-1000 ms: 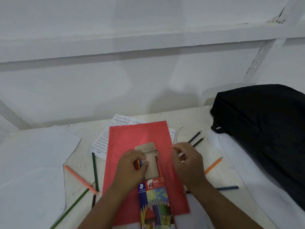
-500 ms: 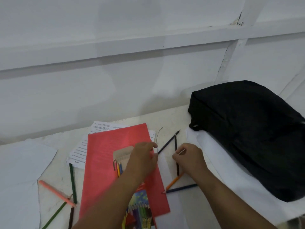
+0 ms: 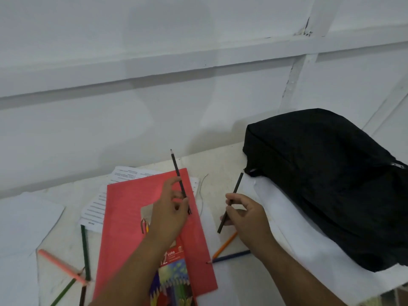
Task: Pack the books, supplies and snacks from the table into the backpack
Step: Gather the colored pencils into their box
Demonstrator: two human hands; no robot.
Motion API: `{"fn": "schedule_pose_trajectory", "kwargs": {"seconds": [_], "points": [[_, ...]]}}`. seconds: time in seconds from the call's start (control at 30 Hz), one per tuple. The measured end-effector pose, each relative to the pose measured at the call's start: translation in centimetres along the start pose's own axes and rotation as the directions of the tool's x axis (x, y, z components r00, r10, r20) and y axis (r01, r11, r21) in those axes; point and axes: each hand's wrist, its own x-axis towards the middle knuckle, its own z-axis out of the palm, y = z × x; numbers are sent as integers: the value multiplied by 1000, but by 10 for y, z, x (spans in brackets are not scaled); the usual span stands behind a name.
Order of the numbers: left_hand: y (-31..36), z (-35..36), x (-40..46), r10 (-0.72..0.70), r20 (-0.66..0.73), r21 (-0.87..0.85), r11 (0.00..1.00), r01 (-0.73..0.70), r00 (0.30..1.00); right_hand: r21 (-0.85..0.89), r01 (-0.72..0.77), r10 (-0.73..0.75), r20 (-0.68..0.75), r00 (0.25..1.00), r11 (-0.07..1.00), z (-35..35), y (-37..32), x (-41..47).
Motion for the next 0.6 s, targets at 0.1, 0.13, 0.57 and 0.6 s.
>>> {"fn": "schedule_pose_trajectory", "kwargs": {"seconds": [0.1,0.13,0.57,0.6], "points": [[-9,-30,-20,-56,-100,-3,998,56,993,-27,33,-29,126,992,999,28,-1,1],[-15,-39,-27,-73,-135,0,997,73,988,-54,56,-46,170,984,997,37,0,2],[-84,-55,-70,68,-140,270,962,-28,988,-441,552,-329,486,810,707,110,17,13],[-87,-55,-70,87,-132,300,953,-44,987,-448,551,-324,487,811,704,110,21,13]]}}
